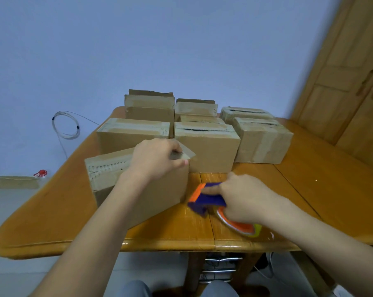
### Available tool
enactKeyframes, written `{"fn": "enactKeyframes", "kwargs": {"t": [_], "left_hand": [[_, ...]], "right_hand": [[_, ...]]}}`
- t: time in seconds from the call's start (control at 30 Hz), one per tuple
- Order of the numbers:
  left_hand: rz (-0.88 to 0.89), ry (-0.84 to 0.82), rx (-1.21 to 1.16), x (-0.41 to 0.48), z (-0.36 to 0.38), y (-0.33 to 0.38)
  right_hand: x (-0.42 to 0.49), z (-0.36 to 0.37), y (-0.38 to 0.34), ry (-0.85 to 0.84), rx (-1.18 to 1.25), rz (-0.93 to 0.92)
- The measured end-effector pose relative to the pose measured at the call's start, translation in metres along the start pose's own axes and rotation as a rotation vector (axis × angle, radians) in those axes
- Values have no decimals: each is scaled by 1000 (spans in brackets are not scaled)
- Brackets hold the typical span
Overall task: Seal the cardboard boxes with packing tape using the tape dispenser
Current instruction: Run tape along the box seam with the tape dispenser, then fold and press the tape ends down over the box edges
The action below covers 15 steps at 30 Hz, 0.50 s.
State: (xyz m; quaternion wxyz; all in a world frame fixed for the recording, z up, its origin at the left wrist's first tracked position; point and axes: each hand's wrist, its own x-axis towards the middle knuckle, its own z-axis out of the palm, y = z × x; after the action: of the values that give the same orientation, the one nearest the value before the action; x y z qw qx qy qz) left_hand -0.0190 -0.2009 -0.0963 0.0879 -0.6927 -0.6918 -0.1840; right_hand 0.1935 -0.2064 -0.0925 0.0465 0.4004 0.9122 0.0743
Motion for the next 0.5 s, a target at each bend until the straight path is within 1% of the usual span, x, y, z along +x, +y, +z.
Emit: {"fn": "enactKeyframes", "kwargs": {"t": [0.03, 0.07, 0.13, 0.17, 0.23, 0.33, 0.37, 0.5], "left_hand": [[4, -4, -1, -1, 0, 0], [11, -6, 3, 0, 0, 0], [20, 3, 3, 0, 0, -1], [27, 6, 0, -1, 0, -1], [47, 15, 1, -1, 0, 0], [60, 6, 6, 0, -1, -1], [64, -5, 3, 0, -3, -2], [105, -51, -49, -1, -9, -12]], "right_hand": [[-3, 4, 1, -21, 19, 16], [-6, 3, 6, 3, 67, 68], [-8, -3, 23, 111, 98, 131], [-11, -6, 33, 129, 94, 152], [-14, -11, 45, 115, 80, 186], [-13, 2, 54, 114, 121, 210], [-12, 7, 58, 108, 187, 208], [-6, 26, 75, 67, 606, 193]]}}
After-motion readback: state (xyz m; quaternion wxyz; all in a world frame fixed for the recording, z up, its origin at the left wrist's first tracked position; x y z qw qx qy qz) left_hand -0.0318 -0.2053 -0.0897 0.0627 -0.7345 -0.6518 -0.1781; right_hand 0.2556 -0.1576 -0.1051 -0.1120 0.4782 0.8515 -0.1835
